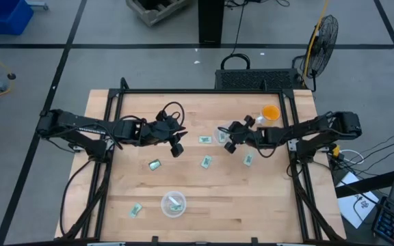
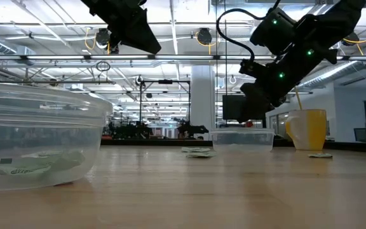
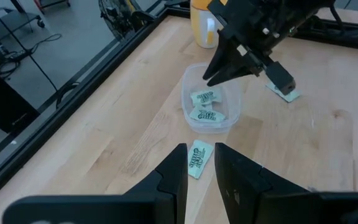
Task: Pick and place Stevia / Truvia into bins
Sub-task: Put the truvia packet into the transparent container
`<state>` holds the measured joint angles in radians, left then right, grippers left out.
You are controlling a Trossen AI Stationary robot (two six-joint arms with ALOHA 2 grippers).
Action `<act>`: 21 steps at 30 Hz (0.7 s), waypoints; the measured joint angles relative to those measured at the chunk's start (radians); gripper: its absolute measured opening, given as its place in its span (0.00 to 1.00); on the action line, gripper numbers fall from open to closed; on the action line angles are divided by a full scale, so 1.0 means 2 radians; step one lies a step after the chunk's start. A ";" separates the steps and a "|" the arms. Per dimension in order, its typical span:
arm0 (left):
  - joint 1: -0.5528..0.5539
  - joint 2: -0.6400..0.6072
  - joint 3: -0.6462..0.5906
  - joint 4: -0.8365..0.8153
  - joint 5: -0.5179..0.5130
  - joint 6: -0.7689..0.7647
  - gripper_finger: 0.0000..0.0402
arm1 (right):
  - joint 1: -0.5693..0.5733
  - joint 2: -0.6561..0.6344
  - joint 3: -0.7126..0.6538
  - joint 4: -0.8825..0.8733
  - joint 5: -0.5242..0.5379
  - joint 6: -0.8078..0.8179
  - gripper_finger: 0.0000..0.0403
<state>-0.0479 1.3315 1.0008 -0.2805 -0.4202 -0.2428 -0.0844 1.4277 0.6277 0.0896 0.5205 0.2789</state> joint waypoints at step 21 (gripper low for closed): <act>-0.039 0.003 -0.032 -0.322 0.068 -0.228 0.22 | 0.053 0.000 0.000 0.167 -0.100 -0.146 0.20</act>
<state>-0.1258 1.3379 0.9370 -0.9248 -0.2848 -0.6992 0.0219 1.4273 0.6281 0.4227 0.3200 -0.0128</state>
